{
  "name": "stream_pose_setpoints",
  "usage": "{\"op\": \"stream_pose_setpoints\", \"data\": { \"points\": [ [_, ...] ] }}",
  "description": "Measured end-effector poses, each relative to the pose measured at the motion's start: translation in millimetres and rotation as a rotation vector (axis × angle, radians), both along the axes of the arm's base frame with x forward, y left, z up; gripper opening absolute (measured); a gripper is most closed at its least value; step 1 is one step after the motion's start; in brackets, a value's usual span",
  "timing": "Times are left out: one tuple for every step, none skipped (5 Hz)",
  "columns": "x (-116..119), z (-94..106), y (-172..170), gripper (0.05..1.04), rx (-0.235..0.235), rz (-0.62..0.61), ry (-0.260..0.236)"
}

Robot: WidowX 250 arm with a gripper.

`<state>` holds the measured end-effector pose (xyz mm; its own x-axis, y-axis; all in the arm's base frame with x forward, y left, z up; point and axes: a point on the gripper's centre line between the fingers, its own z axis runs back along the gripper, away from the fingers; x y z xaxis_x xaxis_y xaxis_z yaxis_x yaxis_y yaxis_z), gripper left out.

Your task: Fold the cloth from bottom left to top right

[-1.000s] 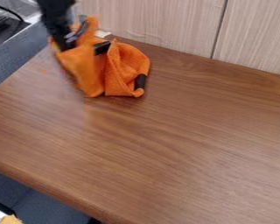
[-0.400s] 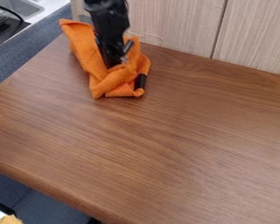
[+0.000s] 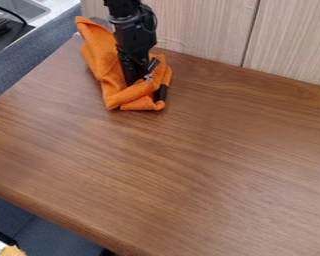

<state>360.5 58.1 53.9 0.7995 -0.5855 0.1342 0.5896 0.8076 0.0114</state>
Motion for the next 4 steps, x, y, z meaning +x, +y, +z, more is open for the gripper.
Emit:
{"op": "stream_pose_setpoints", "data": {
  "points": [
    [0.7, 0.6, -0.1, 0.234, 0.005, -0.011, 0.007],
    [0.7, 0.3, -0.9, 0.476, 0.005, -0.025, 0.006],
    [-0.6, 5.6, -4.0, 0.757, -0.014, -0.04, 0.0],
    [-2.4, 24.3, -2.5, 0.987, -0.012, -0.047, -0.026]
  ]
}}
